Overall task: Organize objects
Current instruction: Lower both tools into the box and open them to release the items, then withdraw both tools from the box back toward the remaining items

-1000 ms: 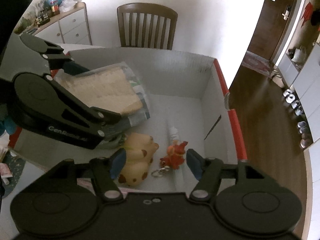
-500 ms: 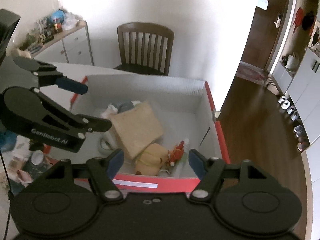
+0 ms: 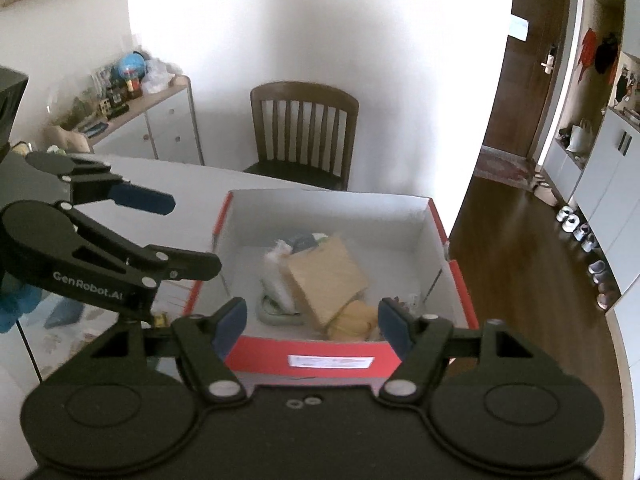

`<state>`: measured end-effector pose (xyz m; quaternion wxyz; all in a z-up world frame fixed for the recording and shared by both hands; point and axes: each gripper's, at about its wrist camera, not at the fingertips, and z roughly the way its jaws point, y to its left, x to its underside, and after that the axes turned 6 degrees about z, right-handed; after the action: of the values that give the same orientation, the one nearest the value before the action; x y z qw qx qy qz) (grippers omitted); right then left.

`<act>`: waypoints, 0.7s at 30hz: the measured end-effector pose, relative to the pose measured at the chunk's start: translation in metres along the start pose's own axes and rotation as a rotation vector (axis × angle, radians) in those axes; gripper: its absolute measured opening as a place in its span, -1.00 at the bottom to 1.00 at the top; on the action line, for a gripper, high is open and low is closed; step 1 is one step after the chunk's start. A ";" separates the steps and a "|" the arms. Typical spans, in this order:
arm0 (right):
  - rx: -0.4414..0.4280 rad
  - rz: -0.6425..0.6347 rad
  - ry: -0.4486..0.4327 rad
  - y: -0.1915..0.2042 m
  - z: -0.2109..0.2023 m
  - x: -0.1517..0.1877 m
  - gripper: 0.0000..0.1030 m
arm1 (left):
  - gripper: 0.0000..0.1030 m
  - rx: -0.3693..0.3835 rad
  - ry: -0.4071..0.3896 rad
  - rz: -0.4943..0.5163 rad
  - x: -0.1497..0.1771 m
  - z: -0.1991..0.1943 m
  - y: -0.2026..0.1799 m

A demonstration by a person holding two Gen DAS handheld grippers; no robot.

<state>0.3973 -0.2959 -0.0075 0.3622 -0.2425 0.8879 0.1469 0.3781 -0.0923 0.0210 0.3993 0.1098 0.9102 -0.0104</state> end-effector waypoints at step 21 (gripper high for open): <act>-0.025 0.068 -0.053 0.102 -0.026 0.031 0.67 | 0.61 0.034 -0.052 -0.060 0.089 -0.090 0.053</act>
<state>0.3086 -0.2310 -0.0030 0.3776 -0.2127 0.8838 0.1765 0.2651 -0.0139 0.0211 0.4206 0.0887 0.9020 -0.0406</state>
